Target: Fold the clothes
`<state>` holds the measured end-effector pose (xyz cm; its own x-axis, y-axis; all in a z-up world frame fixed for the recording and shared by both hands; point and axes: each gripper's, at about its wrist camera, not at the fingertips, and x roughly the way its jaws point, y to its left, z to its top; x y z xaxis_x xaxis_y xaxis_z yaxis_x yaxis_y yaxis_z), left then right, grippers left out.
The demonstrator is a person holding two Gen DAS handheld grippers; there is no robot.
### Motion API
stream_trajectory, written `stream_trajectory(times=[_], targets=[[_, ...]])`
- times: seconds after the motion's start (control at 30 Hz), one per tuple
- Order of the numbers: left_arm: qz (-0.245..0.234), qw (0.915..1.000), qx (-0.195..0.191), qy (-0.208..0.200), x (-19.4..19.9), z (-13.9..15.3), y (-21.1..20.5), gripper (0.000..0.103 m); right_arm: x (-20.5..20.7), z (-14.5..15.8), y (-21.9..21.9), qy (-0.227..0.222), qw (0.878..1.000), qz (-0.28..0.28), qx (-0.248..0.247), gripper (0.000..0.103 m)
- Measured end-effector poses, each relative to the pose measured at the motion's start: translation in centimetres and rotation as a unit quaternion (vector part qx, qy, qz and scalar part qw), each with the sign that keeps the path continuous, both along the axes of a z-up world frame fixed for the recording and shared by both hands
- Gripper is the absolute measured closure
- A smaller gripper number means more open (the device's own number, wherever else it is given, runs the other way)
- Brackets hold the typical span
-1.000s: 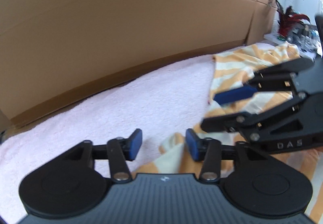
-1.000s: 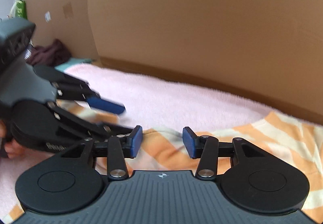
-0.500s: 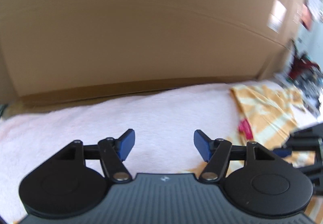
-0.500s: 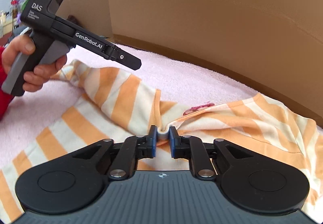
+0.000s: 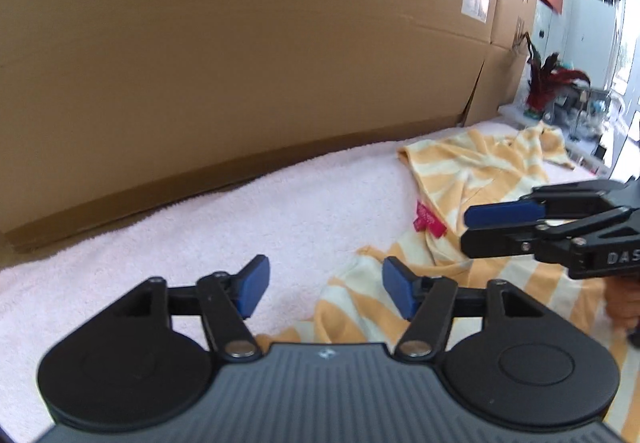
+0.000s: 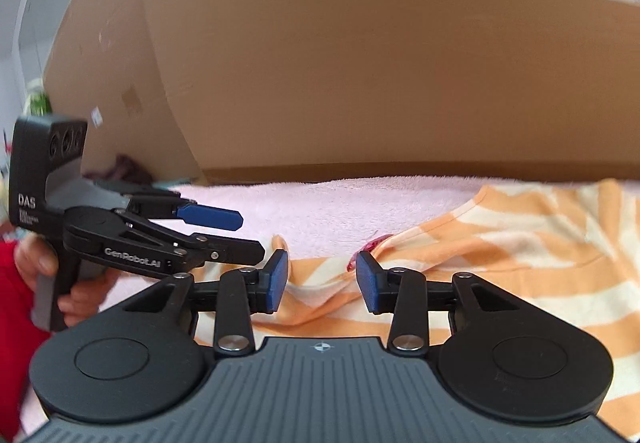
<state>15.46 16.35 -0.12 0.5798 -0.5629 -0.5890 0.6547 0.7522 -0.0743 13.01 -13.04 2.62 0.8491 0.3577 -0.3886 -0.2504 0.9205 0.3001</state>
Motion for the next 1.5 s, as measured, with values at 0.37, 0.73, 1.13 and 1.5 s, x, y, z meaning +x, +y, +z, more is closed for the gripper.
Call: stream_trajectory(times=[0.37,0.73,1.13,1.5], targets=[[-0.039,0.9992,0.007,-0.007,-0.7,-1.1,-1.8,0.087,1.8,0.5,-2.0,-0.058,0.988,-0.035,0.141,0.062],[0.024,0.9954,-0.052,-0.076,-0.4,-0.5,-1.6,0.099,0.3,-0.8,-6.0,-0.068,0.956,-0.098,0.269,0.059],[0.231,0.9655,-0.034,-0.116,2.9,-0.6,-0.7,0.099,-0.7,-1.4,-7.9,-0.055,0.927,-0.156,0.337,0.059],[0.222,0.9695,-0.035,-0.098,3.2,-0.7,-0.9,0.099,0.5,2.2,-5.7,0.027,0.978,-0.205,-0.028,0.061]])
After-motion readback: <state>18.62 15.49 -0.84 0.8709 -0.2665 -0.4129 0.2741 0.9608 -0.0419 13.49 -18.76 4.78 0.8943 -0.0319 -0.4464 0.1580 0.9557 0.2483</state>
